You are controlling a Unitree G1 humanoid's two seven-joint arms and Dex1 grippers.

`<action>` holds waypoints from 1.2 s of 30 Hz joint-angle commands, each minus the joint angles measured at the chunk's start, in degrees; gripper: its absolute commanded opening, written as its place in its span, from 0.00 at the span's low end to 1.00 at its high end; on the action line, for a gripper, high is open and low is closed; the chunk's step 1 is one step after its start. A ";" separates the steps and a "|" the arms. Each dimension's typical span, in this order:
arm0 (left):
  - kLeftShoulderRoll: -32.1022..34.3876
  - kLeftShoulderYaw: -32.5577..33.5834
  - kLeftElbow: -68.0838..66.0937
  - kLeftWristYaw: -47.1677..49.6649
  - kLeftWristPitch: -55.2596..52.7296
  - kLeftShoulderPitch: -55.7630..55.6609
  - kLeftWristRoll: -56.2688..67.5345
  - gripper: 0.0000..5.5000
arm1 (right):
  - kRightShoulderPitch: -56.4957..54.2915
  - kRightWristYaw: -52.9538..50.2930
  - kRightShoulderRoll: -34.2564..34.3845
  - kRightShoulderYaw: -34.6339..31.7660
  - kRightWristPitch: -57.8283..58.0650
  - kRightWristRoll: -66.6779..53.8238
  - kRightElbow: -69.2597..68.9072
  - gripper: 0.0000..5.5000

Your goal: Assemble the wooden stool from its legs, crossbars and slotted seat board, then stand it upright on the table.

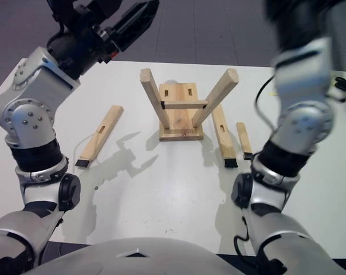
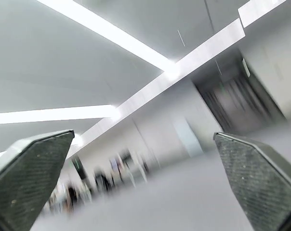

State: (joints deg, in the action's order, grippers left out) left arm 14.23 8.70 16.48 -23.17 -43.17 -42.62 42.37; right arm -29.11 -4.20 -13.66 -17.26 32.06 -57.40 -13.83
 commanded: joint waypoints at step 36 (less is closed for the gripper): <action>0.16 4.70 -18.47 3.07 8.38 -12.60 0.36 0.98 | 5.37 2.50 5.14 3.45 -10.63 24.56 5.25 0.98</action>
State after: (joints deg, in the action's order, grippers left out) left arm 14.66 13.44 -1.99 -19.32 -35.08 -53.27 42.48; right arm -23.96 -1.86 -8.42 -13.69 20.34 -33.19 -7.98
